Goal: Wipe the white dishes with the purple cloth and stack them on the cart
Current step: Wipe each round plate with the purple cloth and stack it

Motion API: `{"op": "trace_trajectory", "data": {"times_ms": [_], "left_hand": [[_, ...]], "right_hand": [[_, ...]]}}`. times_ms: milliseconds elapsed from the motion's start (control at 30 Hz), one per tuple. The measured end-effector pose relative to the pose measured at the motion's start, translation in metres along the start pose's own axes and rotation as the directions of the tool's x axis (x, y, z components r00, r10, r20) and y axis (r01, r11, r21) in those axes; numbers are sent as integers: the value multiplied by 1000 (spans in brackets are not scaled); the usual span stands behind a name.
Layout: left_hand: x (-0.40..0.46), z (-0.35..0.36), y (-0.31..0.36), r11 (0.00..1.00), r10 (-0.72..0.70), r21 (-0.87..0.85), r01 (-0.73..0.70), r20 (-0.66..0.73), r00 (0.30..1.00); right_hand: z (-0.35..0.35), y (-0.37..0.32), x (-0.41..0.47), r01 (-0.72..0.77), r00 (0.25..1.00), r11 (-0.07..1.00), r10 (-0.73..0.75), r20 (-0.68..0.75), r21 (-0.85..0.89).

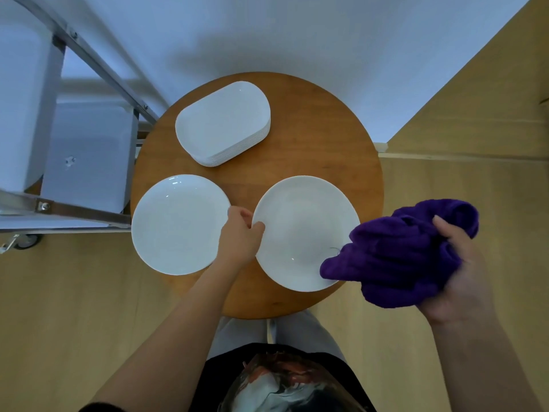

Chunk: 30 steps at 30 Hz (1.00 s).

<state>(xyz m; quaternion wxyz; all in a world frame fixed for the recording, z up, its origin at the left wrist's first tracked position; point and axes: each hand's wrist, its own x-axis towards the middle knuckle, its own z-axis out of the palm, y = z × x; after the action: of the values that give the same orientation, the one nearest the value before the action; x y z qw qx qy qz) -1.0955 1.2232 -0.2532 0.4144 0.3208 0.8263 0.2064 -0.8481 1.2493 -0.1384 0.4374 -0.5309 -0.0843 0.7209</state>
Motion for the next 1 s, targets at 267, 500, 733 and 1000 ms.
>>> {"op": "trace_trajectory", "data": {"times_ms": [267, 500, 733, 1000], "left_hand": [[-24, 16, 8, 727, -45, -649, 224, 280, 959], [-34, 13, -1, 313, 131, -886, 343, 398, 908], [-53, 5, 8, 188, 161, -923, 335, 365, 917], [-75, -13, 16, 246, 177, -916, 316, 363, 915]], "right_hand": [[8, 6, 4, -25, 999, 999, 26, -35, 28], [5, 13, -3, -2, 994, 986, 20, -106, 165], [28, 58, 12, 261, 962, 689, -130, 239, -676], [67, 116, 37, 123, 858, -268, -455, 238, -956]]}}
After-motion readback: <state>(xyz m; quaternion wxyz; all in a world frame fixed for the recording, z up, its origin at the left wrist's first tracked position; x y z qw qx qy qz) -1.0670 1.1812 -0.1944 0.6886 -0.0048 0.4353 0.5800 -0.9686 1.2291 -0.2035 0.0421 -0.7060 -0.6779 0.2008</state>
